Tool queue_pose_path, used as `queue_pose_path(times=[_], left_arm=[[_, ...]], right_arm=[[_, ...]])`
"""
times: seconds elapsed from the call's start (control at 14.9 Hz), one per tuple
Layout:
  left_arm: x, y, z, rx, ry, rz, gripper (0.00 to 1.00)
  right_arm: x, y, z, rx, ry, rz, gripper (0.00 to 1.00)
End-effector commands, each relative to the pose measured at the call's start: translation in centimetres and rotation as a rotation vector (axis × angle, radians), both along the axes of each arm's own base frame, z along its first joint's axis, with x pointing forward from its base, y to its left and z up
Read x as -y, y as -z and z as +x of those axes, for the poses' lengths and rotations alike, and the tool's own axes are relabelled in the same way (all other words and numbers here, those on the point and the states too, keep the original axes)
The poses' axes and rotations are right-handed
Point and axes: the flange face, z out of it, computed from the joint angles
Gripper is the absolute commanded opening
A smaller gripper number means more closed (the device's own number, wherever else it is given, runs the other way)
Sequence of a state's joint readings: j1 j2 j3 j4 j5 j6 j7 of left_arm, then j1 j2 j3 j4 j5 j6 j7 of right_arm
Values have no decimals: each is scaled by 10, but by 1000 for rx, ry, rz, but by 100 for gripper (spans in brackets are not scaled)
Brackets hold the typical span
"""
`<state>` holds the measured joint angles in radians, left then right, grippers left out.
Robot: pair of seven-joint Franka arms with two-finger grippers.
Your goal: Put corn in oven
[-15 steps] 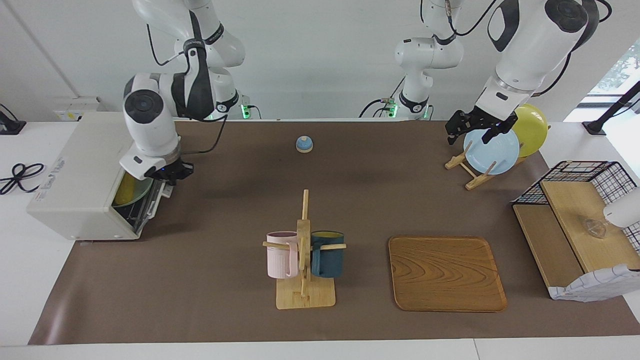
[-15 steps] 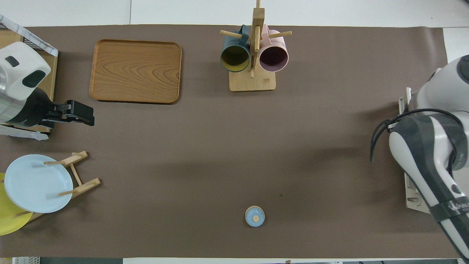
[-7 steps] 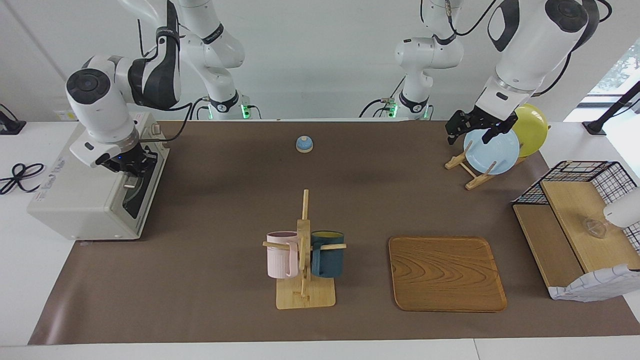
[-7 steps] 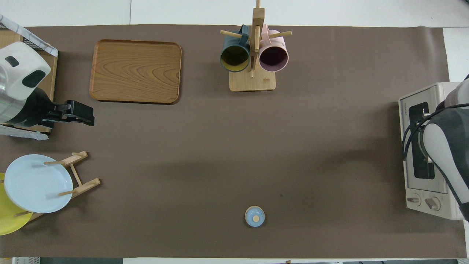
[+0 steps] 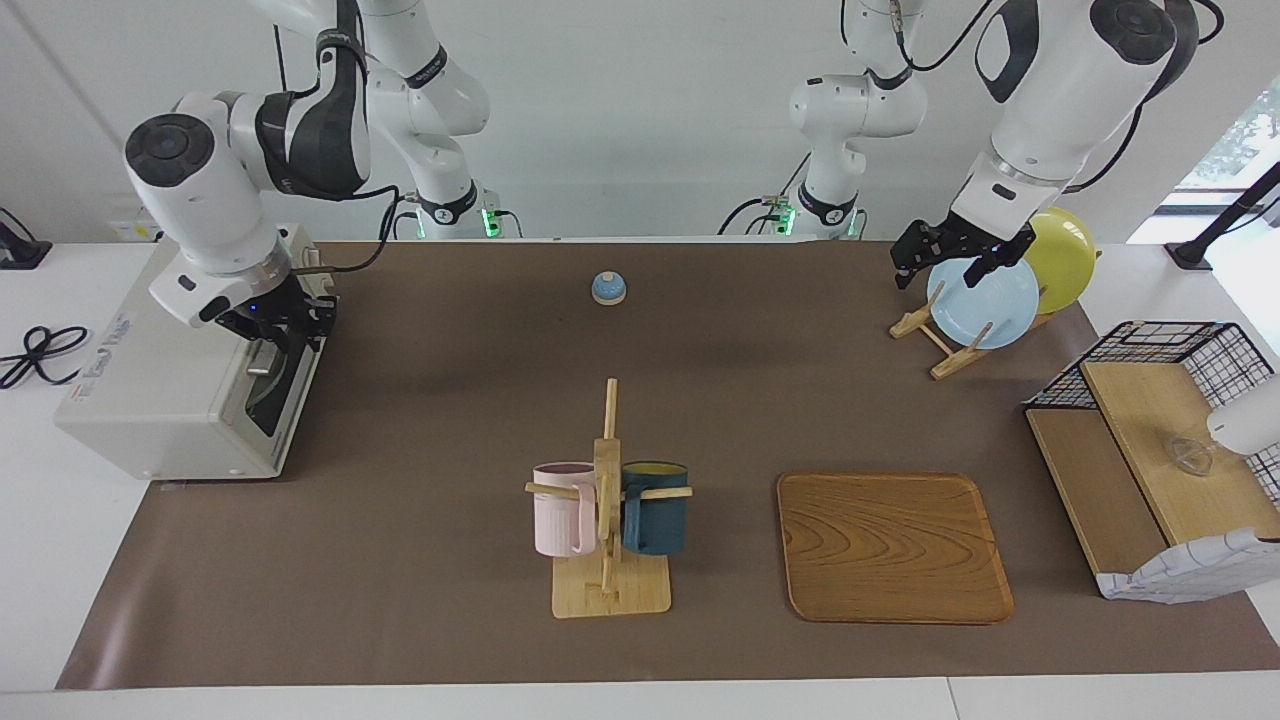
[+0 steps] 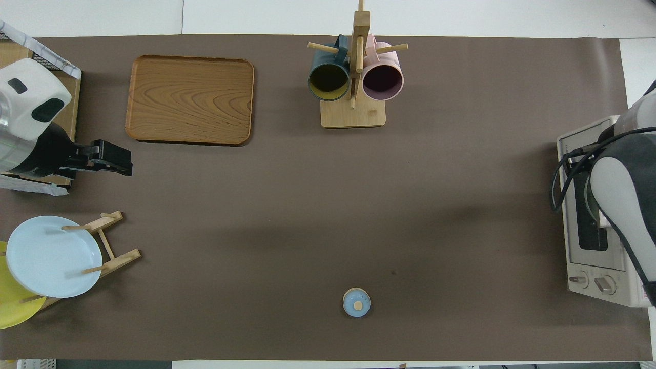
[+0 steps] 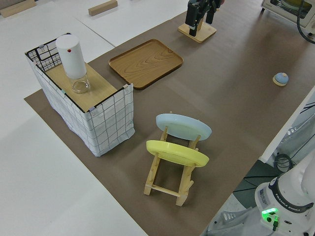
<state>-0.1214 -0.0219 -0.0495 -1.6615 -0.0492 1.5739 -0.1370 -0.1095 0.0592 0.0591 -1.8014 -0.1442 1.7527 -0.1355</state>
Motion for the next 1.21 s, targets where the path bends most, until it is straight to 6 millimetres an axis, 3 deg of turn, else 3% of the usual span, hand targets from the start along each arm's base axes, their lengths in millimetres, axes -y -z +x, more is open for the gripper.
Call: queue_pose_path(times=[0.0,0.13,0.2,0.34,0.47,0.67,1.01,1.14], left_arm=[[-4,-4,-5,-1,-3,17,100],[-3,-3,-5,-2,-3,17,100],[-3,-3,-5,-2,-3,17,100],[-3,-3,-5,-2,-3,17,100],[-3,-3,-5,-2,-3,17,100],[-3,-3,-5,-2,-3,17,100],[-3,-3,-5,-2,-3,17,100],[-3,-3,-5,-2,-3,17,100]], right_arm=[[-3,-13,11,4,23,15,39],[-28,-35,18,28,8,61,40],[-32,-42,20,17,30,89,44],[-35,-54,17,17,46,105,64],[-22,-69,-4,-34,77,100,100],[-4,-102,-35,-46,146,93,100],[-13,-102,-35,-39,145,92,100],[-30,-102,-35,-44,118,97,100]])
